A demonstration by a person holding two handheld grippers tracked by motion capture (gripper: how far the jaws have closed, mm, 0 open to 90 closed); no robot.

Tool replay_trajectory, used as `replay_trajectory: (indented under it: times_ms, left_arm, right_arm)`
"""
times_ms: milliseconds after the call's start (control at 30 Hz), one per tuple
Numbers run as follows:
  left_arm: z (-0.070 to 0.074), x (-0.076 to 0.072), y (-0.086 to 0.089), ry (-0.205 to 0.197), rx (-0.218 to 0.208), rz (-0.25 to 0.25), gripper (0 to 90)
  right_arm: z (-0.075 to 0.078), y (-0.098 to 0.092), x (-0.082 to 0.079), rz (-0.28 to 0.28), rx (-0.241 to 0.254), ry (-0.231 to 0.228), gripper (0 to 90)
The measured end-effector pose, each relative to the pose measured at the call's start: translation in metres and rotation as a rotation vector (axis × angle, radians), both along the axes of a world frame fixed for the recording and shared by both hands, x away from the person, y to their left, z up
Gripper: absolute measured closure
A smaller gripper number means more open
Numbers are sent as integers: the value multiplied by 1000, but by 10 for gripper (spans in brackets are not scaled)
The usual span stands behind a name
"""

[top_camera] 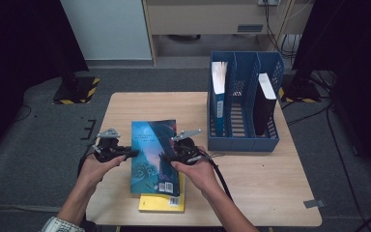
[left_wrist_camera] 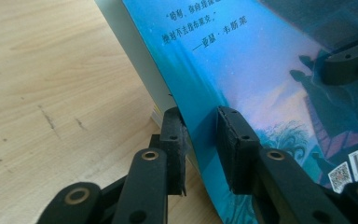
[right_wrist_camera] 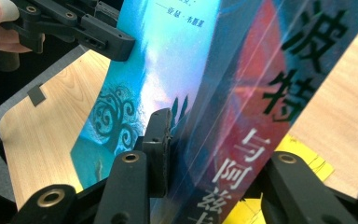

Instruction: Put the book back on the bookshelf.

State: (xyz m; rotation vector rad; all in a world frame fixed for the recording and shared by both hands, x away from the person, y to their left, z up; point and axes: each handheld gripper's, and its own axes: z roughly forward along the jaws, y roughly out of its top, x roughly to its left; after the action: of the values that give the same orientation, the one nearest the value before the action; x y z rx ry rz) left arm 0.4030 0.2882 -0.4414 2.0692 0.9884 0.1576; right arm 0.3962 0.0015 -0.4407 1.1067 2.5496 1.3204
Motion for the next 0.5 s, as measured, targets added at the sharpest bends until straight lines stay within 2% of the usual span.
replay_trajectory:
  times_ms: [233, 500]
  left_arm:
    - [12, 1, 2, -23, 11, 0, 750]
    - [16, 3, 2, -30, 14, -3, 769]
  right_arm:
    - [11, 2, 3, 3, -15, -26, 664]
    - [21, 2, 8, -5, -22, -36, 669]
